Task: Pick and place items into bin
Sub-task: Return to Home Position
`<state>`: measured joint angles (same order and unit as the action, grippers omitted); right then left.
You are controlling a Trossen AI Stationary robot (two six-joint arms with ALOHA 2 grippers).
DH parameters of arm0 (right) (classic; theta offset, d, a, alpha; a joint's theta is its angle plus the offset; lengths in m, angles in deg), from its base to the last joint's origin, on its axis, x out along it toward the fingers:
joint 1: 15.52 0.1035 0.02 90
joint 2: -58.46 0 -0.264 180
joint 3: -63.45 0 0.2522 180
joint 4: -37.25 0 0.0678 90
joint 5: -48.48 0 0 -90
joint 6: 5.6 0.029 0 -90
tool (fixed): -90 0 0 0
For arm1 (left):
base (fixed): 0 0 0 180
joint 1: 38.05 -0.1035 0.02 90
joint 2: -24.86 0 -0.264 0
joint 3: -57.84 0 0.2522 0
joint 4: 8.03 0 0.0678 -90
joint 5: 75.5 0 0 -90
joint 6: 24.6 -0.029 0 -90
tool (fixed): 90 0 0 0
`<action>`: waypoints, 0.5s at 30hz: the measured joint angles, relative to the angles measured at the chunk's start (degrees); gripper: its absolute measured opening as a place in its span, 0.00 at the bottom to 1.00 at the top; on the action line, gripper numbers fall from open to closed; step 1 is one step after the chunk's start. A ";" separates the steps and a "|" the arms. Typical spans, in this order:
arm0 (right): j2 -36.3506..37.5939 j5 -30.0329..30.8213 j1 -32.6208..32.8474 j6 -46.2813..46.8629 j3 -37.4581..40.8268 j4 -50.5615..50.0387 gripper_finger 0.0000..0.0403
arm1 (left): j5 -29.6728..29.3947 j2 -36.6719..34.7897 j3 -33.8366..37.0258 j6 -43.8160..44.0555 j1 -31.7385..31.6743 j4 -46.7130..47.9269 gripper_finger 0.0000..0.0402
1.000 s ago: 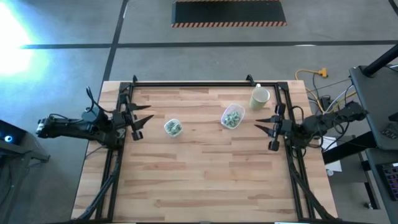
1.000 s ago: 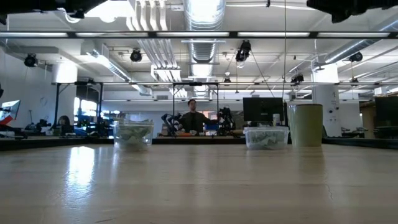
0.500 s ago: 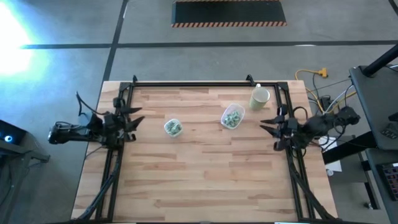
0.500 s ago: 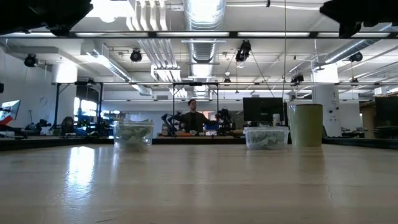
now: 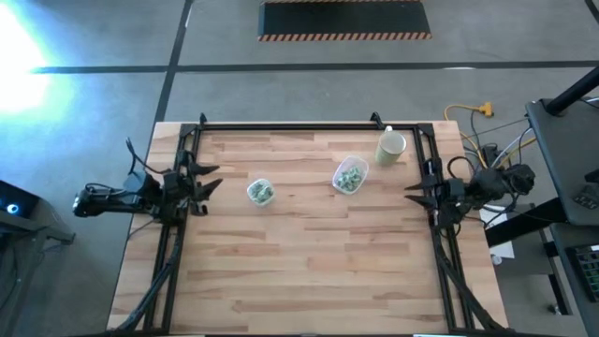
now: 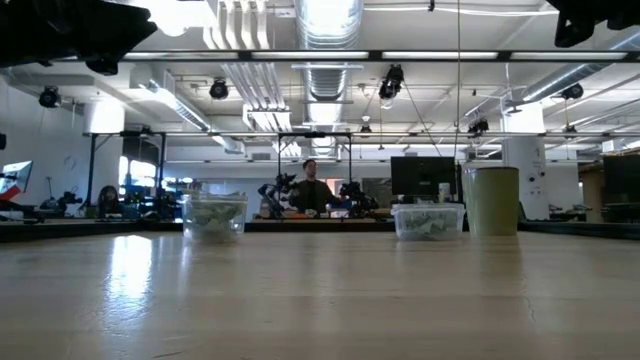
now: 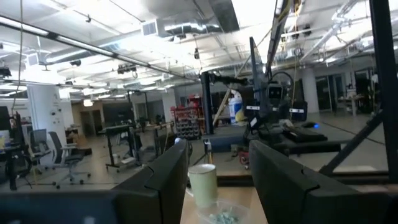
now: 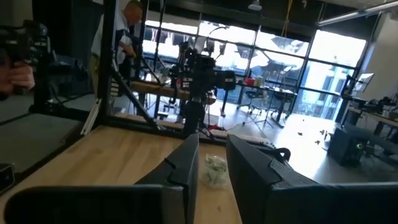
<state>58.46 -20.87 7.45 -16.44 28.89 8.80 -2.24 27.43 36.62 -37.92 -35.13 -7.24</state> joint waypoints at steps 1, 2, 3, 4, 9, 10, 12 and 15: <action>0.01 0.05 0.00 -0.11 -0.42 -0.01 0.18 | 0.01 -0.32 0.00 -0.02 0.00 -0.13 0.38; 0.01 -0.08 0.00 -0.46 -0.82 0.12 0.18 | 0.00 -0.79 0.00 -0.07 0.00 -0.12 0.38; 0.01 -0.99 0.00 -0.62 -1.04 0.04 0.18 | 0.02 -1.00 0.00 -0.21 0.00 -0.69 0.38; 0.01 -2.38 0.00 -0.91 -1.15 0.10 0.18 | 0.01 -0.87 0.00 -0.30 0.00 -1.10 0.38; 0.01 -7.12 0.00 -1.16 1.15 2.24 0.18 | 0.01 -0.33 0.17 -0.48 0.00 -2.60 0.38; 0.01 -7.24 0.00 -1.16 1.82 2.83 0.18 | 0.02 -0.33 0.38 -0.48 0.00 -2.64 0.38; 0.01 -7.22 -0.02 -1.20 2.76 3.16 0.18 | 0.03 -0.35 0.46 -0.46 0.00 -2.83 0.38; 0.01 -7.46 -0.41 -1.70 3.07 3.45 0.18 | 0.03 -0.40 0.46 -0.30 0.00 -3.11 0.38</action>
<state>58.47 -28.33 7.04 -18.14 31.95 12.26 -2.21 27.03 37.08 -38.22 -35.13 -10.35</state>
